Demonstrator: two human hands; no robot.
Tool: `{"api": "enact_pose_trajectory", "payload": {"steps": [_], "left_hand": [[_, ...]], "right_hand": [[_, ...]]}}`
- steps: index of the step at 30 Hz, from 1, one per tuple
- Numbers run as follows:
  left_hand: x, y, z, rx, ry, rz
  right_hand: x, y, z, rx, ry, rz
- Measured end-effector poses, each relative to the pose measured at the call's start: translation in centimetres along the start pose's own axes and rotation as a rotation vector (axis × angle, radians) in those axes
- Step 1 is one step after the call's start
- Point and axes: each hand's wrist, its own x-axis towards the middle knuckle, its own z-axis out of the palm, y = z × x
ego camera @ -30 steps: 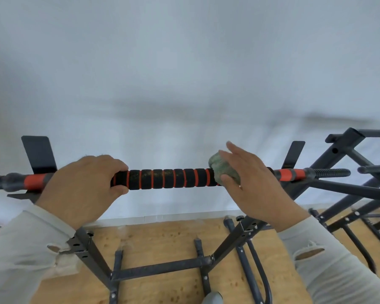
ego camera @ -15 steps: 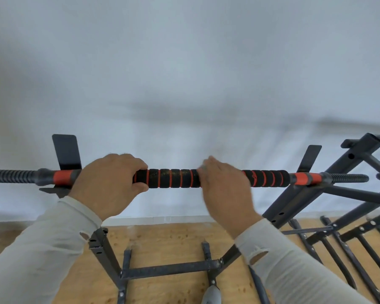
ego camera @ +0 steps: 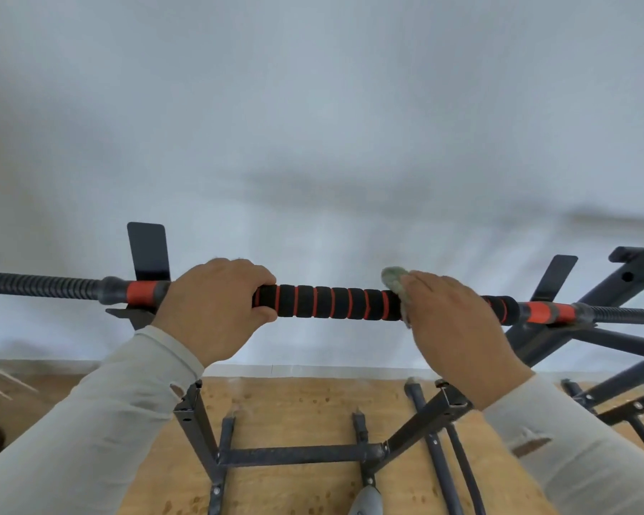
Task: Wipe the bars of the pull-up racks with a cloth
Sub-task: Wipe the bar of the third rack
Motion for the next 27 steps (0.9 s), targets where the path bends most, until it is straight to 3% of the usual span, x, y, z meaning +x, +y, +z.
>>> {"api": "enact_pose_trajectory", "payload": {"steps": [5, 8, 13, 18, 20, 22, 25, 27], "left_hand": [[-0.2, -0.1, 0.3, -0.029, 0.041, 0.000], [-0.1, -0.1, 0.4, -0.040, 0.075, 0.014], [-0.2, -0.1, 0.3, -0.048, 0.056, -0.006], [0.0, -0.2, 0.5, -0.063, 0.044, -0.030], [-0.1, -0.2, 0.5, -0.069, 0.044, -0.031], [-0.2, -0.2, 0.5, -0.068, 0.051, -0.023], [-0.3, -0.3, 0.6, -0.071, 0.075, -0.008], [-0.3, -0.4, 0.7, -0.063, 0.089, 0.014]], "right_hand": [[1.8, -10.0, 0.5, 0.268, 0.267, -0.021], [3.3, -14.1, 1.0, 0.351, 0.266, -0.090], [1.6, -9.0, 0.5, 0.275, 0.185, -0.288], [0.3, -0.9, 0.6, 0.116, 0.083, -0.121], [0.5, -2.2, 0.1, 0.109, 0.045, -0.042], [0.9, -5.9, -0.1, 0.151, 0.157, 0.006], [2.1, -12.6, 0.1, 0.314, 0.280, -0.073], [2.4, -15.1, 0.4, 0.372, 0.253, -0.143]]}}
